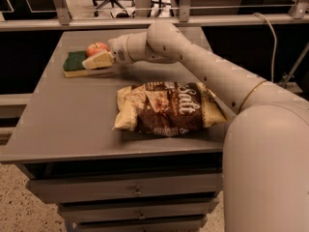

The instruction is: Move apple near sponge

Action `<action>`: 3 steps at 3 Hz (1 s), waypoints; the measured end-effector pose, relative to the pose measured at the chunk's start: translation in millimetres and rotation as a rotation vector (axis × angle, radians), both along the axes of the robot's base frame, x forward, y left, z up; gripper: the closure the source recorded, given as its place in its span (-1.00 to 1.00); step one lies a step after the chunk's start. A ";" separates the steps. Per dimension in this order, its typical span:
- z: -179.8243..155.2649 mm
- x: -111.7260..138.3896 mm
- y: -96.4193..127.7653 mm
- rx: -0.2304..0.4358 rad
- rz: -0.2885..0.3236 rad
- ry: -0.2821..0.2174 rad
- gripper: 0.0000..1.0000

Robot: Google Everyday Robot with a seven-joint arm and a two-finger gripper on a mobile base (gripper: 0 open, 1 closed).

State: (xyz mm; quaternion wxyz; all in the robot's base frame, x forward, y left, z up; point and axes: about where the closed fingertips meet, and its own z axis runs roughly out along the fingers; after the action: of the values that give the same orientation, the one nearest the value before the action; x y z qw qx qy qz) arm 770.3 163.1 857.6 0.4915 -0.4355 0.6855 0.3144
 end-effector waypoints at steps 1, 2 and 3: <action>-1.1 -4.0 0.1 -0.015 0.035 0.000 -1.00; -3.2 -17.1 -39.5 -0.071 0.021 0.013 -1.00; -7.3 -28.0 -80.6 -0.117 -0.053 0.022 -1.00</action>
Offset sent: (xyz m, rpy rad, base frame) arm -0.0290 -0.0770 -0.0067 -0.1172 0.0271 0.0176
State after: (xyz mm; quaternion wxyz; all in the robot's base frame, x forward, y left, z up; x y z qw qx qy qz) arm 742.2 82.5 850.2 0.4659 -0.4417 0.7194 0.2652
